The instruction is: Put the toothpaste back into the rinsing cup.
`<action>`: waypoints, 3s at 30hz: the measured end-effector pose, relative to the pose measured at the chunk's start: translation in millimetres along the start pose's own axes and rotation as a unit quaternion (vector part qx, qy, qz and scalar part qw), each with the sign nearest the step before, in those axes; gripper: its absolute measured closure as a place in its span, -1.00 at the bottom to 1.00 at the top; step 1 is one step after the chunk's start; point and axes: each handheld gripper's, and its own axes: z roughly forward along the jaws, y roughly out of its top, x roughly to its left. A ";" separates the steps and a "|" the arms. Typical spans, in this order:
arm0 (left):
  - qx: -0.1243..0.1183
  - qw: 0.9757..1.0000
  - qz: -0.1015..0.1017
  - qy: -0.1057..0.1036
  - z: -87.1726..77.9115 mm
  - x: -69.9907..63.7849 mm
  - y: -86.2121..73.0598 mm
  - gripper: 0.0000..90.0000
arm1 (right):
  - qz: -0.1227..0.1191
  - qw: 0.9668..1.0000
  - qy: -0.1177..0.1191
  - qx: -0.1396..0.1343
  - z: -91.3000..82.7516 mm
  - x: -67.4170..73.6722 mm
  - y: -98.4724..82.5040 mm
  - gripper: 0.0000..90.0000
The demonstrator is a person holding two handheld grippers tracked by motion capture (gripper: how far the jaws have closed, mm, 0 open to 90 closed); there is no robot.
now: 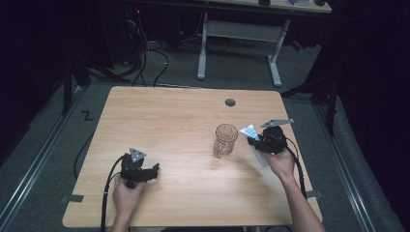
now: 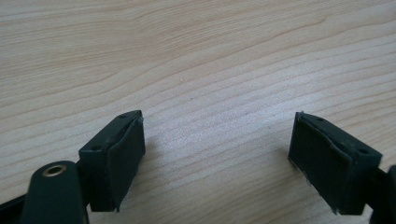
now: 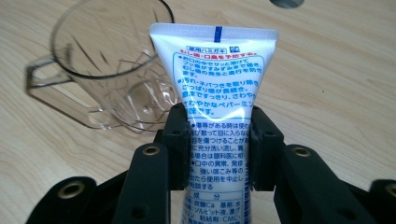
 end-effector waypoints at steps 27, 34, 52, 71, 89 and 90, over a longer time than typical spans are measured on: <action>0.000 1.000 0.000 0.001 0.2 -0.2 0.0 -0.59 | -0.037 0.995 0.066 -0.067 -23.6 34.7 9.3 0.47; -0.001 1.000 -0.001 0.001 0.2 -0.2 0.0 -0.59 | -0.045 0.993 0.080 -0.075 -24.0 39.8 19.0 0.47; -0.001 1.000 -0.001 0.000 0.2 -0.2 0.0 -0.59 | -0.061 0.989 0.097 -0.095 -20.8 51.3 52.5 0.46; 0.000 1.000 0.000 0.000 0.2 -0.1 -0.1 -0.59 | -0.058 0.988 0.102 -0.100 -6.9 53.2 79.6 0.46; 0.000 1.000 0.000 0.000 0.1 -0.1 0.0 -0.59 | -0.045 0.988 0.095 -0.116 -2.1 47.1 93.0 0.46; 0.000 1.000 0.000 0.000 0.1 -0.1 0.0 -0.59 | -0.045 0.988 0.094 -0.116 -1.8 47.2 93.5 0.46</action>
